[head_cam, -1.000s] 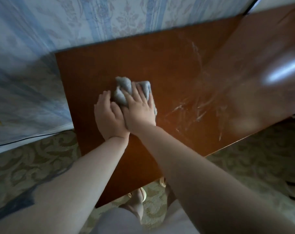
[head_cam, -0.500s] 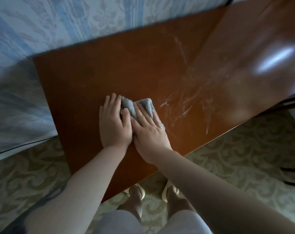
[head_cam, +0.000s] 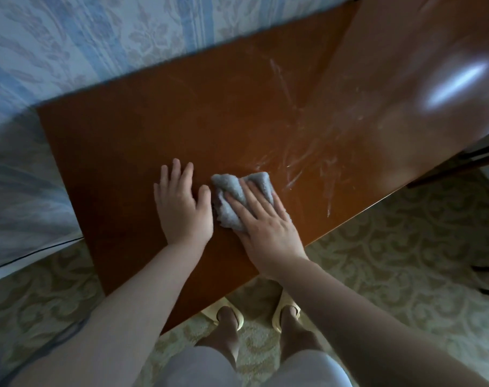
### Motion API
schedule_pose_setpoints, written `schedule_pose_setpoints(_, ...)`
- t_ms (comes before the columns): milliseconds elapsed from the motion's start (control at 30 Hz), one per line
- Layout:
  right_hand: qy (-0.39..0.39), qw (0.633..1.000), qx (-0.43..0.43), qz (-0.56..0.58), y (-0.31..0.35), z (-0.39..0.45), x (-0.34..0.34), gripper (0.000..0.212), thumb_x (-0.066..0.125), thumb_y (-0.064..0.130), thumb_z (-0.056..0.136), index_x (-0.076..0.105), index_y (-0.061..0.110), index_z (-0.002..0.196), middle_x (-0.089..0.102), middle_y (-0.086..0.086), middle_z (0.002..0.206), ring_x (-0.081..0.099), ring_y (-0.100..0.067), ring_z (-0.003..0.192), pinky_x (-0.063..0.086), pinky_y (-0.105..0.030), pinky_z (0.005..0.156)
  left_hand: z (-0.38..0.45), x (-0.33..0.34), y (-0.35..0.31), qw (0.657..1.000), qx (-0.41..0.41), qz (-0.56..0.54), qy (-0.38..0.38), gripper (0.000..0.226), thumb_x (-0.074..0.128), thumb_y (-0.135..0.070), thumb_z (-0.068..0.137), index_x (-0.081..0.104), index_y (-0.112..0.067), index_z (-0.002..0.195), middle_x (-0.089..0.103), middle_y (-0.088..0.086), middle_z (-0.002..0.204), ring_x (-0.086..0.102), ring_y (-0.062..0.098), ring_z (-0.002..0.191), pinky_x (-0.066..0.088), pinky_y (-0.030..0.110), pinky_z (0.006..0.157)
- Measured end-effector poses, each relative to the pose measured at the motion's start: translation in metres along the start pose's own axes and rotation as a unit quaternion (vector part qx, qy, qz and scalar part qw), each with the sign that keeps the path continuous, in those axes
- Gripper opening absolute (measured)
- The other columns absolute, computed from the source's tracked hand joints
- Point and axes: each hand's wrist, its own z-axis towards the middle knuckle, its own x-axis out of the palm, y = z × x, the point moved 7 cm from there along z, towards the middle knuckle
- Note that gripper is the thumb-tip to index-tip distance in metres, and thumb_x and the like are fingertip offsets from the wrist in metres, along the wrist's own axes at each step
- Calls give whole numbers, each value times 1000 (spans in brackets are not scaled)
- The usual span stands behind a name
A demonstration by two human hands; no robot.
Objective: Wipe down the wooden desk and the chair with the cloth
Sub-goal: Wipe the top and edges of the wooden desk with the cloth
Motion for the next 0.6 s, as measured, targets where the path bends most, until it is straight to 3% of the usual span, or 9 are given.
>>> schedule_pose_setpoints(100, -53, 988, 143, 16, -14, -6, -4, 57, 32, 41, 103, 11, 34, 155, 0, 4, 163, -15, -7, 147, -16, -34, 118, -9, 12, -18, 1000, 11, 13, -7, 46, 42, -27, 99, 42, -21, 145, 29, 0, 157, 14, 15, 148, 3, 37, 120)
schedule_pose_setpoints(167, -64, 978, 191, 47, 3, 5, 1, 57, 32, 36, 102, 10, 31, 155, -5, 2, 163, -17, -12, 147, -18, -37, 118, -11, 15, -20, 1000, 13, 12, -23, 44, 39, -26, 99, 45, -20, 143, 33, 0, 155, 17, 16, 147, 6, 37, 120)
schedule_pose_setpoints(233, -29, 988, 139, 56, 23, 13, 9, 59, 32, 33, 102, 7, 31, 155, -9, 1, 163, -22, -13, 146, -20, -36, 117, -10, 12, -17, 999, 6, -13, -37, 45, 36, -24, 97, 51, -17, 139, 39, 2, 152, 23, 17, 146, 10, 38, 119)
schedule_pose_setpoints(333, 30, 999, -18, 16, 16, 5, 2, 57, 32, 36, 103, 10, 34, 155, -7, 5, 163, -22, -7, 145, -26, -31, 113, -13, 9, -17, 999, 9, -20, -35, 47, 34, -26, 96, 52, -16, 138, 40, 3, 151, 24, 17, 145, 10, 38, 120)
schedule_pose_setpoints(400, 40, 998, -43, -13, -12, -3, -4, 56, 32, 42, 103, 10, 38, 154, -2, 9, 163, -19, -4, 143, -25, -29, 112, -14, 11, -18, 999, 15, -13, -32, 44, 36, -26, 99, 52, -17, 139, 39, 2, 152, 23, 17, 146, 11, 39, 120)
schedule_pose_setpoints(500, -34, 995, 98, 0, -40, -4, -14, 55, 34, 41, 102, 16, 37, 154, 6, 8, 163, -14, -3, 143, -18, -30, 117, -11, 12, -17, 999, 5, -6, -44, 40, 41, -24, 100, 52, -18, 138, 40, 1, 152, 23, 16, 146, 12, 38, 121)
schedule_pose_setpoints(600, -86, 978, 188, 37, -5, -1, 3, 59, 26, 36, 95, 21, 31, 154, 8, 1, 163, -10, -9, 147, -12, -38, 120, -13, 11, -16, 999, 3, -17, -45, 42, 40, -26, 98, 54, -18, 137, 41, 1, 151, 24, 15, 145, 11, 36, 120)
